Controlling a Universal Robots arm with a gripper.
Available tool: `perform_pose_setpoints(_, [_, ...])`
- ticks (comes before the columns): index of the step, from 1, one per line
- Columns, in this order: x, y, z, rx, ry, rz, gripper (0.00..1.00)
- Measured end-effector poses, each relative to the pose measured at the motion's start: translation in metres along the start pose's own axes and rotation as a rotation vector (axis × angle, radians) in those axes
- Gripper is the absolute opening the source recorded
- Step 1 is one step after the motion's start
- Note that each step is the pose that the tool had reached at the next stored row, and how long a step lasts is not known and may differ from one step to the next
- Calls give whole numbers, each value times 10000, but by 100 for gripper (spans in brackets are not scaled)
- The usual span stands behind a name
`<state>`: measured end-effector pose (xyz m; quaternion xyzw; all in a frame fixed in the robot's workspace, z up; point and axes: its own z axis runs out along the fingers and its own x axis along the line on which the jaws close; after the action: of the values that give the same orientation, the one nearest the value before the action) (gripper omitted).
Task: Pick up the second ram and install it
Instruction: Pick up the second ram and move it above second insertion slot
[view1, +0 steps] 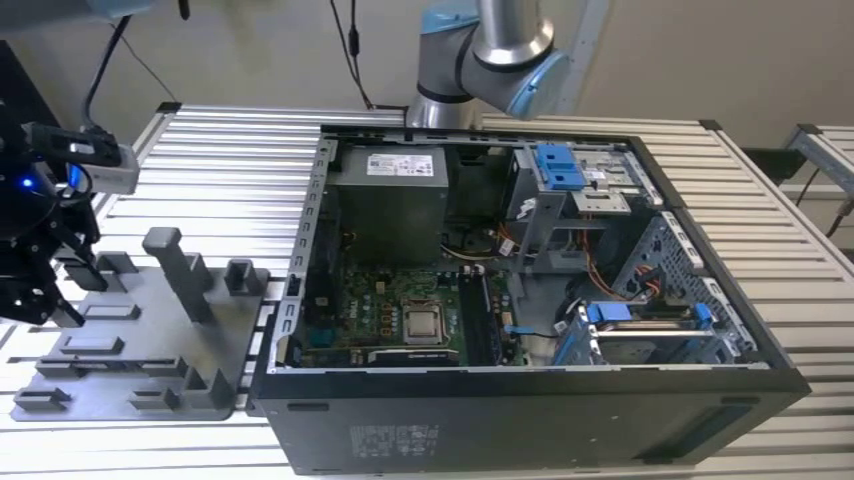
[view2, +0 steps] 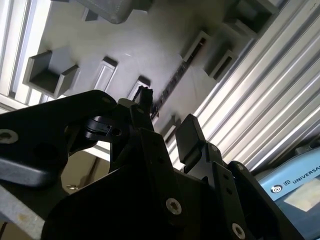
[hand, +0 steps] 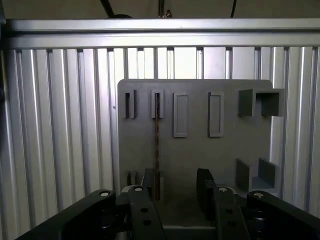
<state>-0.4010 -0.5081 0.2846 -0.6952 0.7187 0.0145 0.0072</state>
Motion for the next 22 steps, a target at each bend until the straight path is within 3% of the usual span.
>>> perform_pose_setpoints(22, [10, -4, 253, 0, 0, -2, 48])
